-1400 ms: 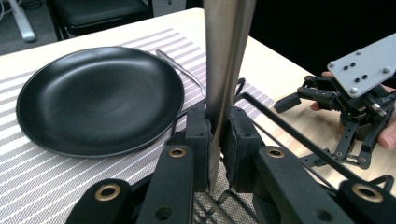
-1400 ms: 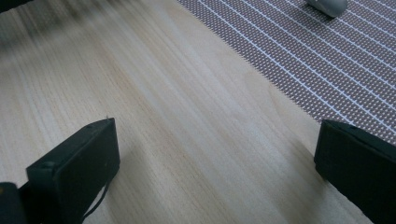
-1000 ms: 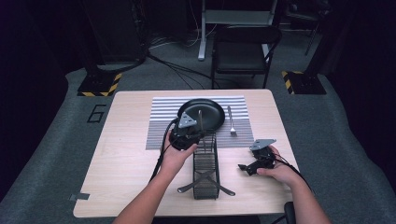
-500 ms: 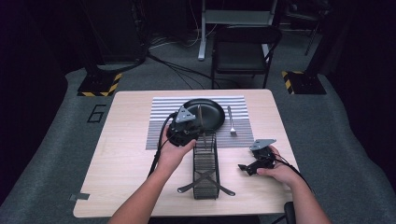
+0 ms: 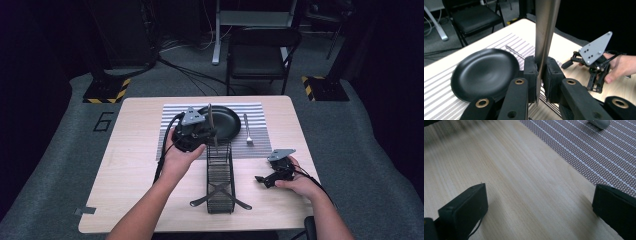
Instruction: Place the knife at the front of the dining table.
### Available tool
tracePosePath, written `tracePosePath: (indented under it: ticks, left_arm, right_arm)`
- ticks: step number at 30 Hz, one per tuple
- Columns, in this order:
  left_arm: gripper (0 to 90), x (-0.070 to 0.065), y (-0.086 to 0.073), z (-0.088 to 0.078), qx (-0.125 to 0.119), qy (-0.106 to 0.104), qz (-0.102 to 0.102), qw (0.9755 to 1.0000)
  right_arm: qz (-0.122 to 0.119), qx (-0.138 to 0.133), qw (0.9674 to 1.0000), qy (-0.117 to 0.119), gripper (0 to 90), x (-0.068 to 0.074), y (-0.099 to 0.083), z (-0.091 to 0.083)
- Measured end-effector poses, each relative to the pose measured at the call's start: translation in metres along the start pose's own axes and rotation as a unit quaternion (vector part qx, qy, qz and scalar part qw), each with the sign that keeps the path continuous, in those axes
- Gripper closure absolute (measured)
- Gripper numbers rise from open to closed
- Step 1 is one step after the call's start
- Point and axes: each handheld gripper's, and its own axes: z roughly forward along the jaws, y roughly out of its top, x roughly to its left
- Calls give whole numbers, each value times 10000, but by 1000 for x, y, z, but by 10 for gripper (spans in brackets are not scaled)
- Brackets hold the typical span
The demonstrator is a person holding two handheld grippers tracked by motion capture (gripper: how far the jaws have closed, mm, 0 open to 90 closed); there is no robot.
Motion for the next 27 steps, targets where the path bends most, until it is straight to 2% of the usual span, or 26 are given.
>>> tracePosePath:
  ticks: [3,7,10,20,27]
  left_arm:
    - [816,0,7,-10,-68,51,43,10000]
    - [816,3,13,-20,-152,-17,-27,9999]
    - [816,7,18,-28,-232,9,-45,9997]
    - [816,29,21,-48,-366,382,-117,9985]
    - [817,52,9,-48,-428,665,-314,9964]
  right_arm:
    - [1,1,10000,0,0,0,0,0]
    - [3,-1,10000,1,0,0,0,0]
    - [1,0,10000,-1,0,0,0,0]
    - [0,0,10000,-1,0,0,0,0]
    - [-6,4,10000,1,0,0,0,0]
